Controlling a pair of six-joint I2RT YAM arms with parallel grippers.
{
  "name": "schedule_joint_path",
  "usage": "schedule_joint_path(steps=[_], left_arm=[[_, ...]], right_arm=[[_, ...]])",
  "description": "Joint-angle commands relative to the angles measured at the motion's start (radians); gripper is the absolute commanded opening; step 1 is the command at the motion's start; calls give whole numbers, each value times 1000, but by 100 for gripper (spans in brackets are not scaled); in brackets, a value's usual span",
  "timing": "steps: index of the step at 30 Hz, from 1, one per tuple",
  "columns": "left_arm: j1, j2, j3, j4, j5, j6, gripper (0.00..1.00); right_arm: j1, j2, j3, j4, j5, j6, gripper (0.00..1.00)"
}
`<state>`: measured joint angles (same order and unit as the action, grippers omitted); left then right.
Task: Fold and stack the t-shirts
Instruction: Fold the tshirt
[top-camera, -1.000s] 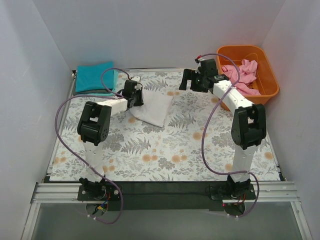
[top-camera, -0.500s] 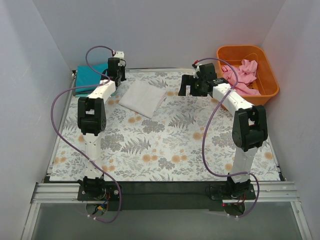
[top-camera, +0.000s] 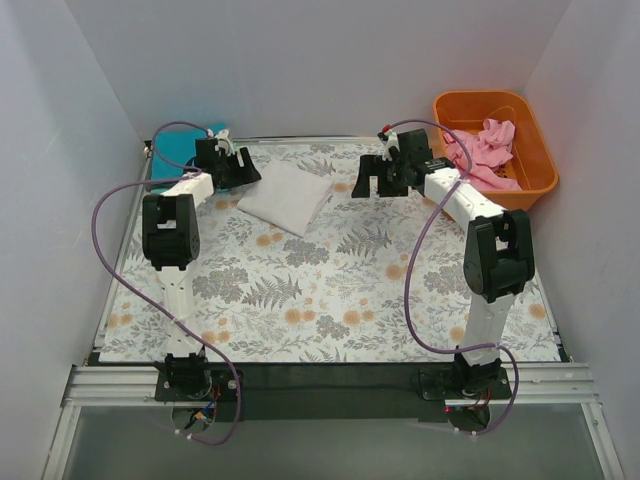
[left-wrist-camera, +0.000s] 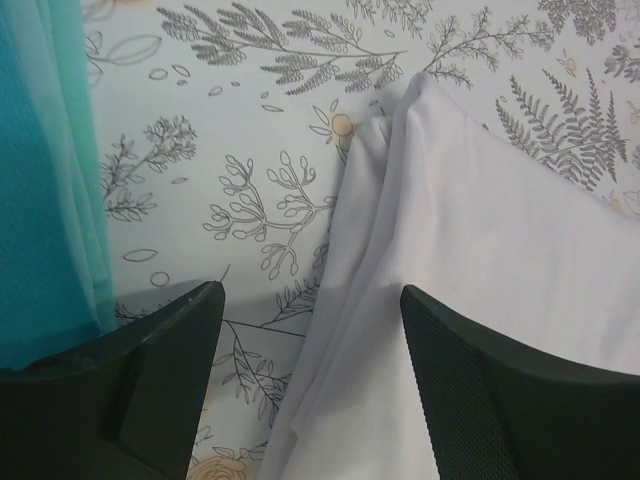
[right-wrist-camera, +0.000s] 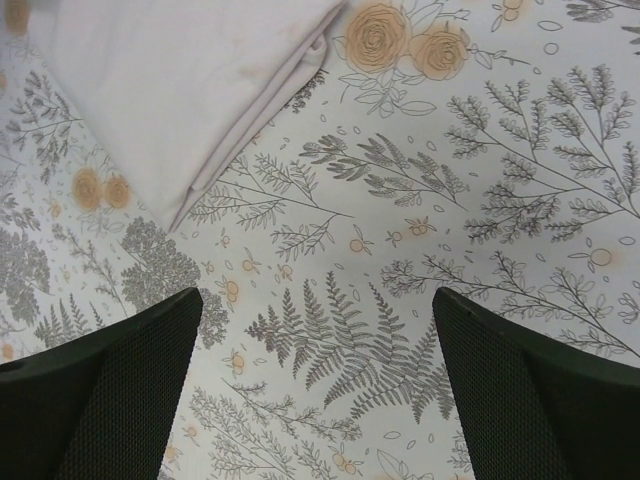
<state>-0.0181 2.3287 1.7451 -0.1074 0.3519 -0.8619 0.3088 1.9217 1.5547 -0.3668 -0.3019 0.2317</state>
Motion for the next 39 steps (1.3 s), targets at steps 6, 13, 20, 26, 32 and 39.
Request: schedule_joint_path(steps=[6,13,20,26,32,39], left_arm=[[-29,-57,-134,2,148,-120,43],[-134,-222,-429,58,211,-193,29],[-172,-446,-654,146,253,-331,55],[-11,-663,-896,259,297,-474,66],[85,-802,-1022,281,294,-516,70],[106,-862,-1098,255,234,-520,73]], right_arm=[[4,62,103,11,-65,-72,81],[6,65,117,-4,-22,-106,79],[41,97,198,-14,23,-127,69],[197,175,344,-21,219,-225,61],[371,287,435,-24,374,-334,60],[484,408,508,-11,449,-384,67]])
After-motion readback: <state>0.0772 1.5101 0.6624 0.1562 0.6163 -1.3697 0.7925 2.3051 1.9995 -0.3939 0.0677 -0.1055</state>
